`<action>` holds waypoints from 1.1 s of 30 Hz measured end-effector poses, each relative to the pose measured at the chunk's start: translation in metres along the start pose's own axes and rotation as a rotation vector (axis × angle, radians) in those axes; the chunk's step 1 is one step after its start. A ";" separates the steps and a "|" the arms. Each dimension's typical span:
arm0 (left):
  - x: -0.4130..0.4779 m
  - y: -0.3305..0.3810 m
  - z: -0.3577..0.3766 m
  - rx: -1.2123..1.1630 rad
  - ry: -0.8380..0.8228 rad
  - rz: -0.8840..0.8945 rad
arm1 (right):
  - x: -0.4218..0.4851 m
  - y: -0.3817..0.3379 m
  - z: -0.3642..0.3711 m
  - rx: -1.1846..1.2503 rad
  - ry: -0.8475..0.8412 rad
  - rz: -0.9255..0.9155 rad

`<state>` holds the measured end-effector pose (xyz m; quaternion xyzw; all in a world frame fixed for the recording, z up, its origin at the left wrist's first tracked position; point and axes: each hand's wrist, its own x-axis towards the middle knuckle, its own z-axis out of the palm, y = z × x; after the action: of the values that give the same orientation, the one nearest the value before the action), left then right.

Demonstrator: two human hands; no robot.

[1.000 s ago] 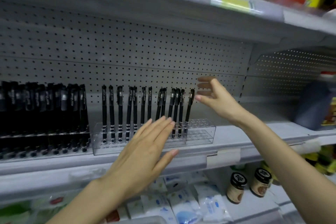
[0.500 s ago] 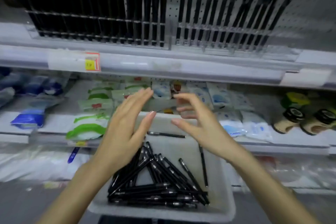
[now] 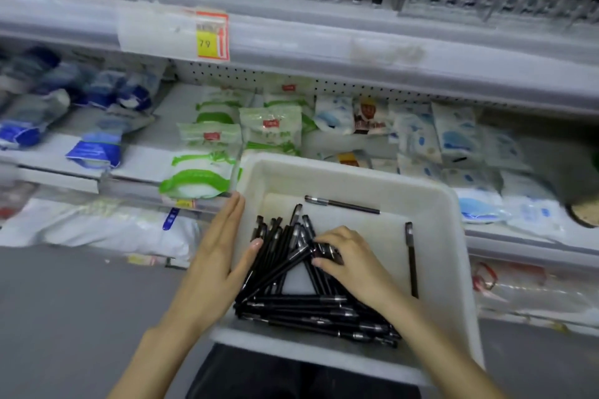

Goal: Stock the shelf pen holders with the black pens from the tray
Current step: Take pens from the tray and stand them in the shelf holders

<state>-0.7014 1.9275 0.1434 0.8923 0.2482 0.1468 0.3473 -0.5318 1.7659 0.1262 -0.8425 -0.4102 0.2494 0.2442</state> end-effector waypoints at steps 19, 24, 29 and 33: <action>-0.004 -0.007 0.001 -0.076 0.008 0.017 | 0.013 -0.034 0.035 0.080 0.276 0.030; -0.004 -0.007 0.001 -0.093 0.013 0.003 | 0.019 -0.050 0.040 0.240 0.328 0.082; -0.004 -0.007 0.000 -0.083 0.017 0.011 | 0.019 -0.061 0.036 0.752 0.221 0.163; -0.007 -0.001 -0.009 -0.062 0.081 0.002 | -0.002 -0.071 -0.012 0.910 0.205 0.061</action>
<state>-0.7116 1.9294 0.1480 0.8748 0.2566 0.1907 0.3641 -0.5658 1.8007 0.1793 -0.6818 -0.2078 0.3263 0.6209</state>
